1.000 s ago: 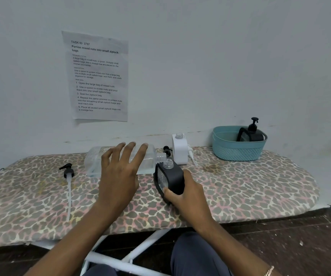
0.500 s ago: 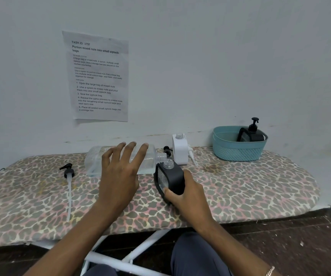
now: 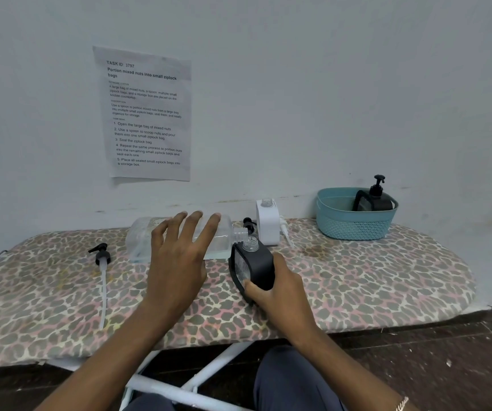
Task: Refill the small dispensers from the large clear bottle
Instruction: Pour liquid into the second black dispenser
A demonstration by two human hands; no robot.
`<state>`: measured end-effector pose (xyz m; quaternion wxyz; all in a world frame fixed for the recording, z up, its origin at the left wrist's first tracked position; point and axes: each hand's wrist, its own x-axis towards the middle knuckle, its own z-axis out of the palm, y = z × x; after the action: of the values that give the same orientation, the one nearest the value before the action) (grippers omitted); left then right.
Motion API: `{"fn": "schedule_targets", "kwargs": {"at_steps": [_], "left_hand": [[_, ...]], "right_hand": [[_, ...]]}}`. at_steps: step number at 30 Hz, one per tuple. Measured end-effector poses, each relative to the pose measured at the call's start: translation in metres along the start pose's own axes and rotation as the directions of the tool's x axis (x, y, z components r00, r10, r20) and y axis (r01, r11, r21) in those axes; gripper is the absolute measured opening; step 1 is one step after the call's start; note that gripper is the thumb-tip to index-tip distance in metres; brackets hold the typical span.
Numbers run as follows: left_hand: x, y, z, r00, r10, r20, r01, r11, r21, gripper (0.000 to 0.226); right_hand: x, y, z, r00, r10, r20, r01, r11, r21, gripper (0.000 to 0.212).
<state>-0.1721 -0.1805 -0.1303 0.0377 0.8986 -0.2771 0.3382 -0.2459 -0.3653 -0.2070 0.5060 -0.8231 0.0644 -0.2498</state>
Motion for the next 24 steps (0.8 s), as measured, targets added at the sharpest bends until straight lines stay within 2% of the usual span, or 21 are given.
{"fn": "schedule_targets", "kwargs": {"at_steps": [24], "left_hand": [[0.0013,0.0002,-0.0009,1.000,0.000,0.003,0.000,1.000,0.010,0.093]], "right_hand": [[-0.0002,-0.0012,-0.0008,1.000,0.004,0.004,-0.004,1.000,0.004,0.039]]}}
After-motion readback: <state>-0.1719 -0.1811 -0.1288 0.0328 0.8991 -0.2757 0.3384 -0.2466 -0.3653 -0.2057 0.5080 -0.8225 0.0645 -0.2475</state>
